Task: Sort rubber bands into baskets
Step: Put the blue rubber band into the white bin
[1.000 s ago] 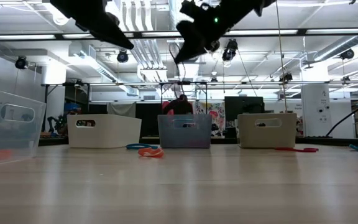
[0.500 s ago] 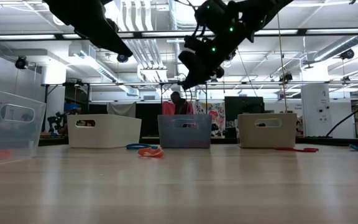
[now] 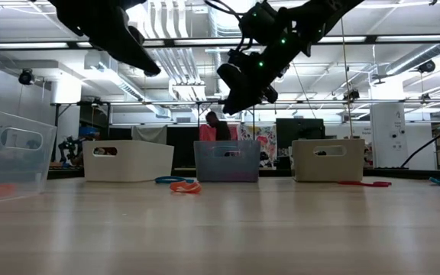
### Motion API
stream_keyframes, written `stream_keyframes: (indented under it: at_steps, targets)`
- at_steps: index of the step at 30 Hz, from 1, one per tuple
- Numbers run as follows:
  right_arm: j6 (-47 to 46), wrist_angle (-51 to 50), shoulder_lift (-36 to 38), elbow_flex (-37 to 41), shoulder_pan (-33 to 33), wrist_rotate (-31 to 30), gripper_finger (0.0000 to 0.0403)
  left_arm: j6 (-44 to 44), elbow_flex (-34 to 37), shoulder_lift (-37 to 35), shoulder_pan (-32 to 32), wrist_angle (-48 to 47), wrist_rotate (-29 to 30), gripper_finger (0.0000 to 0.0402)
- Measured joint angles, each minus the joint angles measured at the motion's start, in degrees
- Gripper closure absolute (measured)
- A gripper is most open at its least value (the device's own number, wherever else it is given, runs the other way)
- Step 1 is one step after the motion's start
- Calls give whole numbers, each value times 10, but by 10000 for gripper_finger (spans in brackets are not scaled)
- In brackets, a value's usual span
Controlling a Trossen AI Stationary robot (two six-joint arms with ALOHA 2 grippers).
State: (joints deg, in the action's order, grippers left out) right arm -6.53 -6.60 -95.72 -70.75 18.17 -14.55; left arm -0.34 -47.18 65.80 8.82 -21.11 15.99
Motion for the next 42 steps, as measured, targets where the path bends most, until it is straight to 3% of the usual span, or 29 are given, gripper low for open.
stream_keyframes:
  at_steps: [6,12,24,30,42]
  targets:
    - [-4,-14,11,0,-4,1,269,-2,11,0,0,14,0,194]
    - [-6,-66,64,0,-32,18,253,0,27,3,-3,17,0,194]
    - [-31,-144,133,0,-142,45,266,176,29,118,-106,50,-50,194]
    - [-59,-144,131,17,-202,45,262,200,29,171,-156,61,-76,194]
    - [-170,-195,149,100,-280,40,273,197,29,225,-173,77,-89,194]
